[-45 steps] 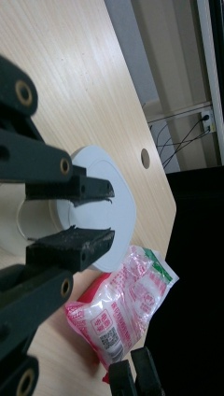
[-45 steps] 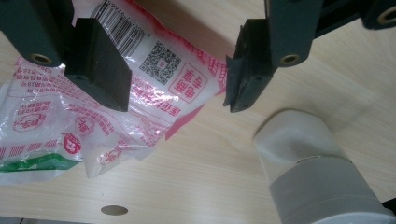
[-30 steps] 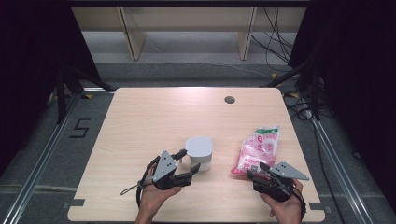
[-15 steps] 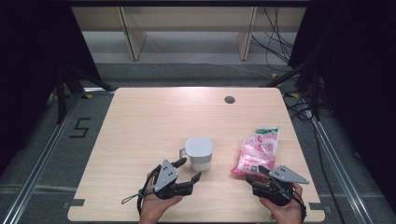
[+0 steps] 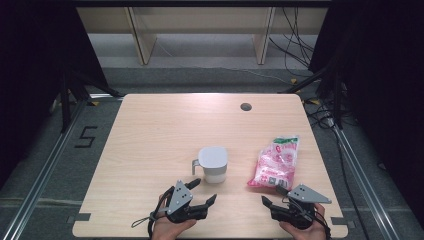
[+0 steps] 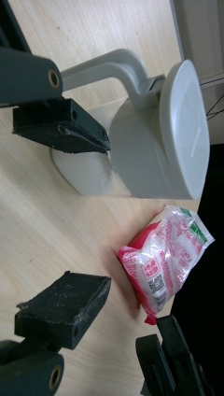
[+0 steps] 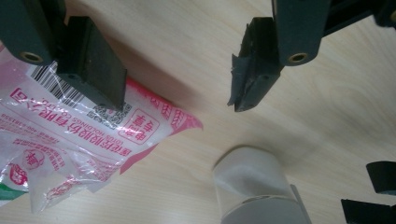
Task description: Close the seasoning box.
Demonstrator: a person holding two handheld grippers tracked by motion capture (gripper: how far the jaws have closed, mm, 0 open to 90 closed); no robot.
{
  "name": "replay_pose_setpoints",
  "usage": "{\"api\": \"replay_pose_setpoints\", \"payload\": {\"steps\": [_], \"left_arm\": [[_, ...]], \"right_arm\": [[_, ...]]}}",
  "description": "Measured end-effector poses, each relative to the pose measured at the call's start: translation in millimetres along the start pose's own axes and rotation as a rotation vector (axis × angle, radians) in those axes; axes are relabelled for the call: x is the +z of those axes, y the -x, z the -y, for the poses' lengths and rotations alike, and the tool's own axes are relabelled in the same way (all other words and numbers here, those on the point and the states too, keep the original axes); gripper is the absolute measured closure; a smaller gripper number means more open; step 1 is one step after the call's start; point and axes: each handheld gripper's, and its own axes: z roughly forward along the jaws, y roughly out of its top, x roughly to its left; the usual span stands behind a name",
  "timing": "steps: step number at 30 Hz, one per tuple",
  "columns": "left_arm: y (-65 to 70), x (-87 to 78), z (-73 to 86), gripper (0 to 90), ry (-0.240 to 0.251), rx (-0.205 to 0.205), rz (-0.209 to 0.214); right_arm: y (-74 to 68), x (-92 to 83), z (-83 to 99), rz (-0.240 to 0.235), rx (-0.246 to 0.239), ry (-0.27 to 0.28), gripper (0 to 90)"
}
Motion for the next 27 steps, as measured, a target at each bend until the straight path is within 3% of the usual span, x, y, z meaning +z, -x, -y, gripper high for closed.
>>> {"api": "replay_pose_setpoints", "payload": {"steps": [2, 3, 4, 5, 6, 7, 11, 12, 13, 14, 15, 16, 22, 23, 25, 27], "left_arm": [[2.5, -0.8, 0.9, 28.2, -0.018, -0.010, -0.004], [3.6, -0.7, 1.7, 28.2, -0.019, -0.016, -0.006], [4.5, -0.6, 2.3, 28.3, -0.020, -0.016, -0.006], [4.6, -1.1, 3.0, 28.3, -0.027, -0.005, -0.010], [6.2, -0.2, 4.3, 28.3, -0.015, -0.019, -0.006], [6.6, 0.3, 5.2, 28.2, -0.012, -0.018, -0.004], [7.2, 0.6, 6.2, 28.0, -0.022, 0.001, 0.014], [8.4, 0.4, 6.8, 27.8, -0.021, -0.019, 0.010], [8.3, 0.3, 7.4, 27.6, -0.024, -0.016, 0.006], [8.5, 1.1, 8.6, 27.5, -0.023, -0.019, 0.009], [9.2, 0.7, 9.3, 27.4, -0.033, -0.021, 0.000], [9.6, 1.1, 10.0, 27.3, -0.035, -0.021, 0.001], [14.4, 2.9, 14.1, 27.1, -0.049, -0.002, 0.007], [15.0, 3.6, 15.2, 27.0, -0.053, 0.001, 0.010], [16.5, 4.5, 16.7, 26.9, -0.063, -0.001, 0.013], [18.4, 5.6, 17.1, 26.7, -0.061, -0.004, 0.020]], "right_arm": [[-0.7, -1.2, 1.2, -0.006, -0.010, -0.002, 36.2], [-5.0, -3.1, 2.0, -0.002, 0.034, -0.015, 36.1], [-1.2, -2.8, 2.4, -0.003, -0.016, -0.003, 36.1], [-3.3, -3.2, 3.4, 0.006, 0.000, -0.009, 36.0], [-1.3, -4.6, 3.8, 0.002, -0.021, -0.015, 36.0], [-4.4, -4.9, 5.1, -0.002, 0.009, -0.014, 35.9], [-4.2, -7.0, 8.3, -0.016, -0.022, -0.041, 35.8], [-7.7, -7.2, 9.7, -0.012, 0.005, -0.045, 35.8], [-6.7, -8.0, 9.9, -0.013, -0.023, -0.057, 35.7], [-10.1, -8.4, 10.9, -0.016, 0.005, -0.058, 35.8], [-7.5, -8.5, 11.1, -0.019, -0.034, -0.060, 35.7], [-9.9, -9.4, 11.9, -0.018, -0.014, -0.071, 35.6], [-10.0, -10.9, 15.3, -0.035, -0.061, -0.076, 35.4], [-12.1, -11.8, 16.6, -0.035, -0.032, -0.078, 35.4], [-11.8, -13.2, 17.9, -0.028, -0.052, -0.090, 35.2], [-15.0, -14.5, 19.9, -0.041, -0.025, -0.093, 35.2]]}}
